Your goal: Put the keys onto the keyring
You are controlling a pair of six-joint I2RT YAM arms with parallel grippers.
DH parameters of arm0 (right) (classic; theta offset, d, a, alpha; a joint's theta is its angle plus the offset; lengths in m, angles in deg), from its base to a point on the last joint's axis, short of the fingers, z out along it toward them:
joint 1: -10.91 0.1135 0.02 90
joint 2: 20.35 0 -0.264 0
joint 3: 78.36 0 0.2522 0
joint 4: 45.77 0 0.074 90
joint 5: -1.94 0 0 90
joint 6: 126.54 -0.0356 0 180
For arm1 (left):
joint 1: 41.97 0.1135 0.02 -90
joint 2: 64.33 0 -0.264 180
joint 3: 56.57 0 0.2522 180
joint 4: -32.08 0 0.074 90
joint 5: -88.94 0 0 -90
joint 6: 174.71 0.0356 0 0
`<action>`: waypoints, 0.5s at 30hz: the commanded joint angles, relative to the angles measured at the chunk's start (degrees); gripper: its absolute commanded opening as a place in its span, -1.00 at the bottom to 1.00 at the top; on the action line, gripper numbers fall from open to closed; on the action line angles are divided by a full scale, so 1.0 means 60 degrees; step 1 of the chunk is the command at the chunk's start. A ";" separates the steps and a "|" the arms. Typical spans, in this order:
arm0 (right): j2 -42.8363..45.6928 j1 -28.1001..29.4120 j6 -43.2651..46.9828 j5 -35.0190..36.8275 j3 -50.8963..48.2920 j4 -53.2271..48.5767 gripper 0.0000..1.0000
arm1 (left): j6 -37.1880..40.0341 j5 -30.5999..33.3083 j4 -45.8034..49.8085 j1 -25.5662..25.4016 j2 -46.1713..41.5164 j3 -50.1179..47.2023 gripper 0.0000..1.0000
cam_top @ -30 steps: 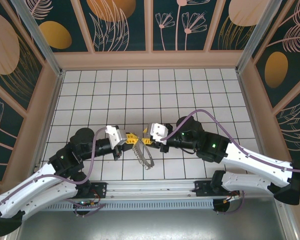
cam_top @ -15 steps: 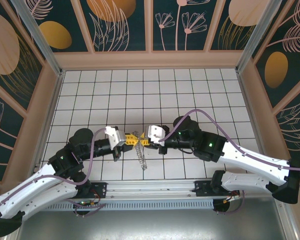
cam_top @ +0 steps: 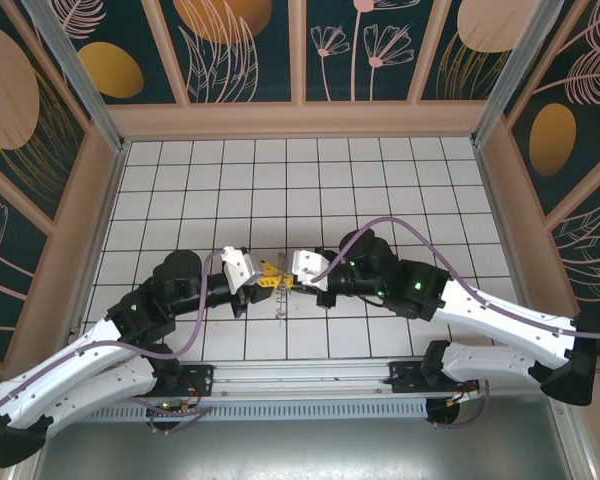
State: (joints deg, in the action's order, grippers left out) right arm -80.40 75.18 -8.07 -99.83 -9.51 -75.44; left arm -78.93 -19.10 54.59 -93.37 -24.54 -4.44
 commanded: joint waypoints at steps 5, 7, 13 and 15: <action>-0.0607 0.0302 0.0315 0.0467 0.1060 -0.0765 -1.00 | 0.0186 0.0357 0.0768 -0.0032 0.0230 0.0621 -0.65; -0.0793 0.0318 0.0298 0.0619 0.1272 -0.0948 -1.00 | 0.0203 0.0287 0.0768 -0.0029 0.0293 0.0638 -0.65; -0.1165 0.0328 0.0253 0.0658 0.1673 -0.1392 -1.00 | 0.0253 0.0128 0.0656 -0.0031 0.0430 0.0600 -1.00; -0.1116 0.0350 0.0237 0.0630 0.1647 -0.1366 -1.00 | 0.0173 -0.0066 0.0419 -0.0025 0.0291 0.0514 -1.00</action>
State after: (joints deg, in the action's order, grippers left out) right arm -87.29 76.27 -6.93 -95.35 -2.06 -84.90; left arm -77.42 -17.49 60.01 -93.35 -22.18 -2.48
